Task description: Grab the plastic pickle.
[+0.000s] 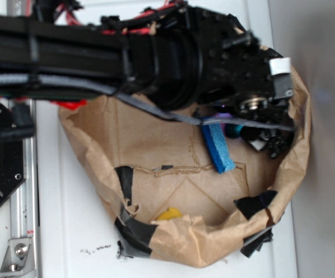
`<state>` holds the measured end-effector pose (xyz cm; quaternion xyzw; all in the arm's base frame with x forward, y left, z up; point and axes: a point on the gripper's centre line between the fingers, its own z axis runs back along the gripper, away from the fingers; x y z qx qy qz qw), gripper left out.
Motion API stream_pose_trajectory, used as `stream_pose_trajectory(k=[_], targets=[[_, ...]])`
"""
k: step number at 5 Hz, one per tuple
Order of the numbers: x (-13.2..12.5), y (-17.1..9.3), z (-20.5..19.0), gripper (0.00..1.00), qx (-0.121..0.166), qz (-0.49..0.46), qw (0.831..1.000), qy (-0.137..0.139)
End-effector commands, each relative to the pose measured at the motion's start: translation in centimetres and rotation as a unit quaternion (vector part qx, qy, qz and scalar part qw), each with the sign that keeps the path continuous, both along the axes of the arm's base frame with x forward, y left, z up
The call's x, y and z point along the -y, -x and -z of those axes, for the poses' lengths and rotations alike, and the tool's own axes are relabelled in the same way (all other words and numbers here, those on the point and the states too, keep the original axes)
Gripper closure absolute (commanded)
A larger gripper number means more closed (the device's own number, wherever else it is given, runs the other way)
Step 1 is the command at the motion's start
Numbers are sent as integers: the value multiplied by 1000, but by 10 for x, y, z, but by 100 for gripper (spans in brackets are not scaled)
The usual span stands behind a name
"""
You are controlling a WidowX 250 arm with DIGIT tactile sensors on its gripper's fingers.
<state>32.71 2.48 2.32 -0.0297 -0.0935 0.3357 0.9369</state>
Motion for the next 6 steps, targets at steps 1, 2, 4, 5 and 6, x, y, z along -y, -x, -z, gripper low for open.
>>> stream_pose_trajectory(k=[1,2,4,5,6], targets=[[22,29,-35,100,-5,115,993,11],[30,38,-55,100,-9,204,979,-13],[16,47,-129,100,-53,310,930,-192],[1,52,-131,100,-42,321,927,-189],[-7,58,-130,100,-57,332,927,-163]])
